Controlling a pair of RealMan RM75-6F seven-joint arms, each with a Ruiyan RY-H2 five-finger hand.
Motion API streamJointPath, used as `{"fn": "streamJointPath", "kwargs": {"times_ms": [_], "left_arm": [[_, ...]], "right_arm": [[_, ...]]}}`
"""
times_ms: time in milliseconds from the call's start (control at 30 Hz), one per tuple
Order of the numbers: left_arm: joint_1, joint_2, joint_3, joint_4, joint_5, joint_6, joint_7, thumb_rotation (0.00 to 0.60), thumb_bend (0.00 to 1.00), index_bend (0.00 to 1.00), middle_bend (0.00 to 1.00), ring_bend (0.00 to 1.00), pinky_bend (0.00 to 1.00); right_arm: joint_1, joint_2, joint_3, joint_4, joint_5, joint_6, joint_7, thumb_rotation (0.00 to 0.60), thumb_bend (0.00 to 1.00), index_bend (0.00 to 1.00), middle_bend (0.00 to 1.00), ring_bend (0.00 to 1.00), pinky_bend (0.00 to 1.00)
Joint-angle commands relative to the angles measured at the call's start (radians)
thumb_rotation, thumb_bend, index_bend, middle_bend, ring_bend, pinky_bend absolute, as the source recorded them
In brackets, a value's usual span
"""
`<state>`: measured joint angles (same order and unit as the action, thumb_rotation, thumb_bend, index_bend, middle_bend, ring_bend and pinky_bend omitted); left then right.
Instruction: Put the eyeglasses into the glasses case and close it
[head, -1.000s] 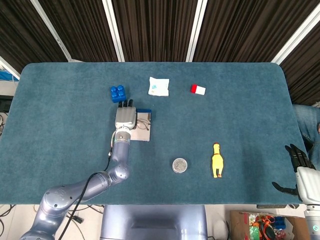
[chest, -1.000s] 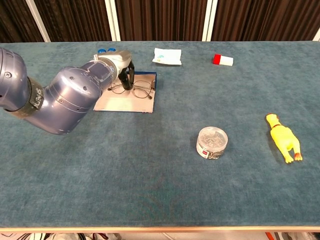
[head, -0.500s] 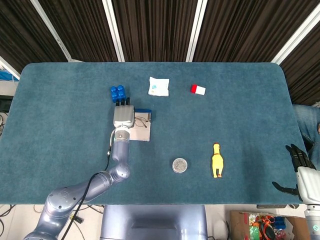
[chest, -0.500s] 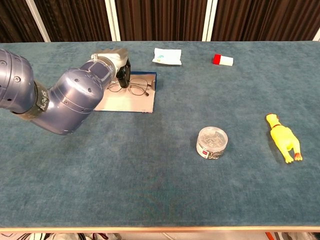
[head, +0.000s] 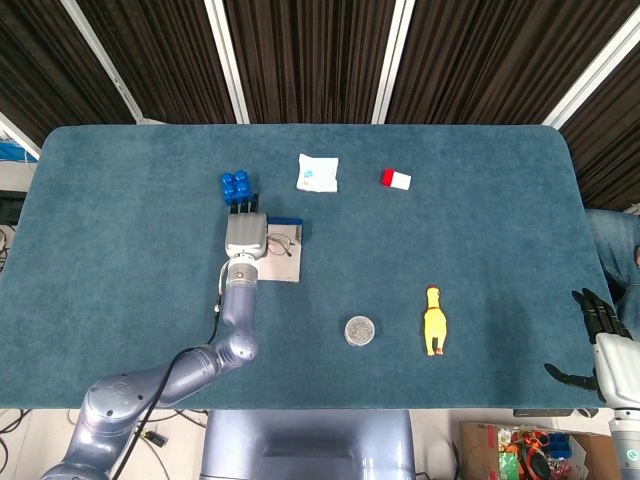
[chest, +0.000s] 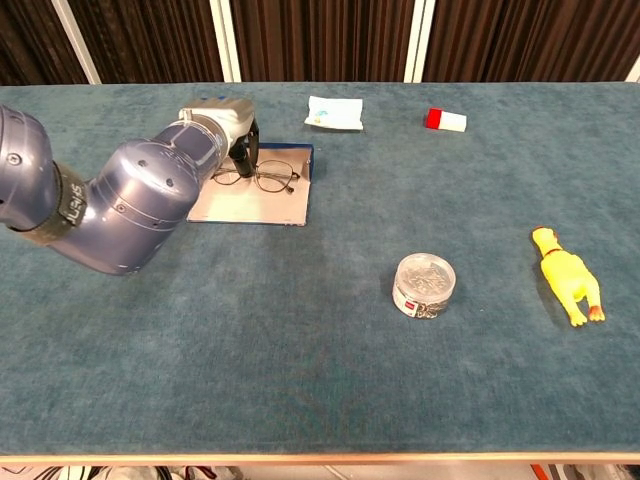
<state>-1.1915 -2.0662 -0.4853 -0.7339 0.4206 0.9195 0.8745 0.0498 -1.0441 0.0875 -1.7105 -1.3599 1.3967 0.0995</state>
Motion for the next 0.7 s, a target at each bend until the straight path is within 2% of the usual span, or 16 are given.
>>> {"fn": "streamJointPath", "kwargs": {"times_ms": [33,167,300,367,400,433,467,500,567,633,700], "left_arm": [[0.023,0.035,0.001,-0.083,0.003,0.052,0.028,0.600,0.43,0.16,0.01,0.00,0.00],[0.049,0.076,0.015,-0.188,0.020,0.120,0.057,0.600,0.43,0.16,0.01,0.00,0.00],[0.101,0.136,0.064,-0.335,0.096,0.215,0.054,0.600,0.43,0.15,0.01,0.00,0.01],[0.145,0.179,0.101,-0.430,0.146,0.256,0.032,0.600,0.43,0.14,0.03,0.00,0.09],[0.164,0.197,0.118,-0.469,0.167,0.270,0.021,0.600,0.43,0.14,0.05,0.02,0.16],[0.183,0.217,0.134,-0.507,0.189,0.281,0.008,0.600,0.43,0.14,0.09,0.06,0.28],[0.203,0.235,0.150,-0.544,0.210,0.292,-0.011,0.600,0.43,0.14,0.13,0.11,0.36],[0.221,0.251,0.166,-0.577,0.230,0.299,-0.026,0.600,0.43,0.13,0.19,0.19,0.46],[0.252,0.282,0.192,-0.632,0.258,0.301,-0.055,0.600,0.43,0.12,0.32,0.35,0.60],[0.275,0.306,0.205,-0.676,0.267,0.287,-0.086,0.600,0.44,0.10,0.42,0.47,0.68],[0.295,0.330,0.221,-0.708,0.262,0.260,-0.106,0.600,0.44,0.09,0.50,0.54,0.71]], "right_arm": [[0.000,0.000,0.001,-0.001,0.003,-0.001,0.000,0.600,0.09,0.00,0.00,0.05,0.19],[0.000,0.001,0.002,-0.004,0.007,-0.003,0.000,0.600,0.09,0.00,0.00,0.06,0.19],[0.000,0.002,0.002,-0.007,0.011,-0.004,0.003,0.600,0.09,0.00,0.00,0.05,0.19],[-0.001,0.003,0.003,-0.008,0.010,-0.004,0.003,0.600,0.09,0.00,0.00,0.06,0.19],[-0.001,0.003,0.002,-0.008,0.010,-0.003,0.003,0.600,0.09,0.00,0.00,0.06,0.19],[-0.001,0.003,0.002,-0.008,0.010,-0.003,0.003,0.600,0.09,0.00,0.00,0.06,0.19],[-0.001,0.003,0.003,-0.008,0.010,-0.003,0.002,0.600,0.09,0.00,0.00,0.06,0.19],[-0.001,0.002,0.003,-0.008,0.010,-0.002,0.002,0.600,0.09,0.00,0.00,0.06,0.19],[-0.002,0.002,0.003,-0.009,0.011,-0.001,0.002,0.600,0.09,0.00,0.00,0.05,0.19],[-0.002,0.002,0.003,-0.010,0.012,-0.001,0.002,0.600,0.09,0.00,0.00,0.05,0.19],[-0.002,0.002,0.004,-0.011,0.014,-0.001,0.003,0.600,0.09,0.00,0.00,0.06,0.19]]}}
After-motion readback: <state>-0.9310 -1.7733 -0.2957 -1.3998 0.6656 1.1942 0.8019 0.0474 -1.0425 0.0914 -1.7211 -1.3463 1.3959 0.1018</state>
